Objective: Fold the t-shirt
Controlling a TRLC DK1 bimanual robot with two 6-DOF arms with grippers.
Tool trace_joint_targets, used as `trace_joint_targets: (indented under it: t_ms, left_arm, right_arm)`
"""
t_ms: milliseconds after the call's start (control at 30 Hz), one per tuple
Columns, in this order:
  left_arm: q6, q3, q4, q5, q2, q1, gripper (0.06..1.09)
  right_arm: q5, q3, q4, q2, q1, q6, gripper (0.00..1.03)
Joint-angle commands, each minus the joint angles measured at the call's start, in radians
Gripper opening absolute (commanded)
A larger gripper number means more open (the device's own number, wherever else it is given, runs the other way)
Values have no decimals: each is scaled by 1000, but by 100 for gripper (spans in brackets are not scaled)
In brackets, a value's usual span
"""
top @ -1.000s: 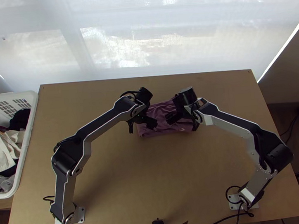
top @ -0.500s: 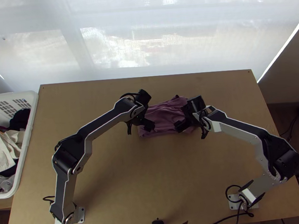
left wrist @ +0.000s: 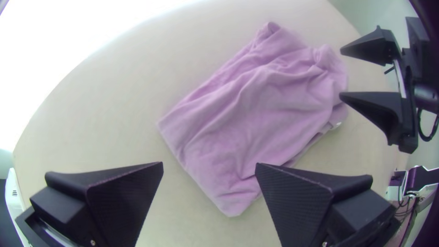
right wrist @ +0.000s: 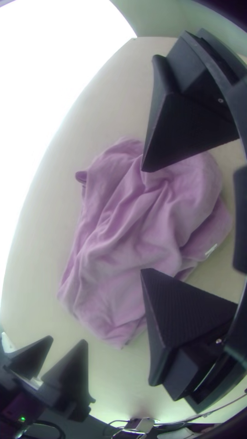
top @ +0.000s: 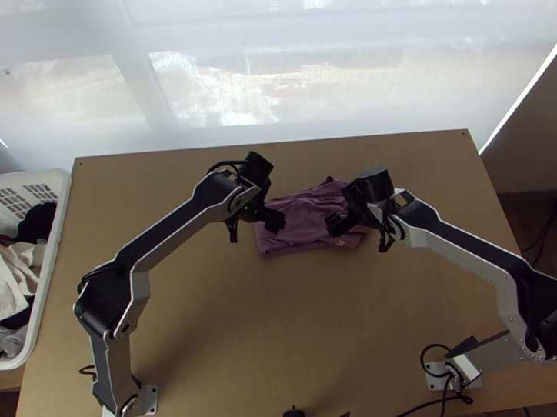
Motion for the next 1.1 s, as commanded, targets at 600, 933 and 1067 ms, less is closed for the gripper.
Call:
trace_joint_targets:
  t_ms: [600,933,1067]
  left_arm:
    - [19,-217,-1,-99,-421,166,104]
    - [17,-272,-2,-99,-550,282,104]
    - [36,-310,-1,-107,-602,305,104]
  right_arm:
    - [0,171,69,357,162,-31,98]
    - [7,124,86,386,134,-33,98]
    - [10,125,89,386,93,-33,98]
